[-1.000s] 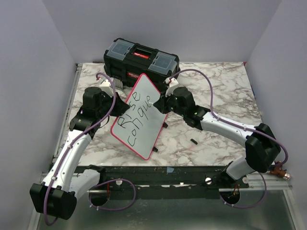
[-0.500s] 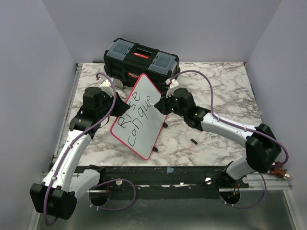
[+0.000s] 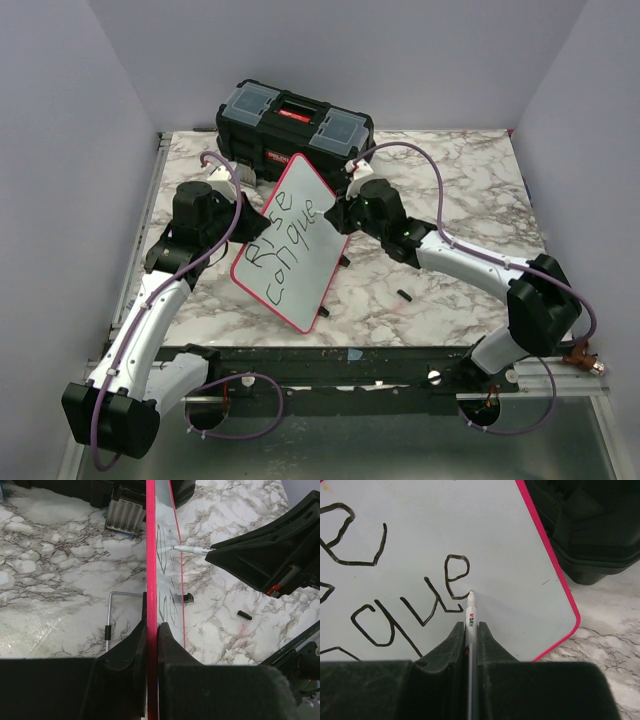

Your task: Write a sentence on the whiteboard

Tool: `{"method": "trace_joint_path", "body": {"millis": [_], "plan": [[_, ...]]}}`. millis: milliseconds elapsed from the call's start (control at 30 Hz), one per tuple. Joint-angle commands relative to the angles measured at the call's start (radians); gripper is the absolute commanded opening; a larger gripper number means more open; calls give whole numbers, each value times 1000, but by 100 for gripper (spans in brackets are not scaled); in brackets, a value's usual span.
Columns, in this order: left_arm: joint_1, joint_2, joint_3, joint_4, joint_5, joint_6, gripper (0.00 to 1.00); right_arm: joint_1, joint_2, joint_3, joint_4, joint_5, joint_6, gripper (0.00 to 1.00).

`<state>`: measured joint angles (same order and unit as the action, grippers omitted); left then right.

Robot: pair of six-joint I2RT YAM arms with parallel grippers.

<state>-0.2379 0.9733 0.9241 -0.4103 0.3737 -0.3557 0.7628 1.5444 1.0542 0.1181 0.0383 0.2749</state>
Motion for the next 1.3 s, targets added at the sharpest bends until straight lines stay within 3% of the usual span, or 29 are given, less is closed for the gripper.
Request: {"method": "trace_joint_path", "body": {"millis": [0,767,1267], "plan": [[-23,4,0,-59,-21,109,0,-8,37,40,-15,3,-17,1],[-24,0,-1,-59,-25,109,0,-48,-29,80,-58,35,-51,1],[-26,-2,-1,-60,-27,110,0,-62,38,182,-61,-4,-45,1]]}}
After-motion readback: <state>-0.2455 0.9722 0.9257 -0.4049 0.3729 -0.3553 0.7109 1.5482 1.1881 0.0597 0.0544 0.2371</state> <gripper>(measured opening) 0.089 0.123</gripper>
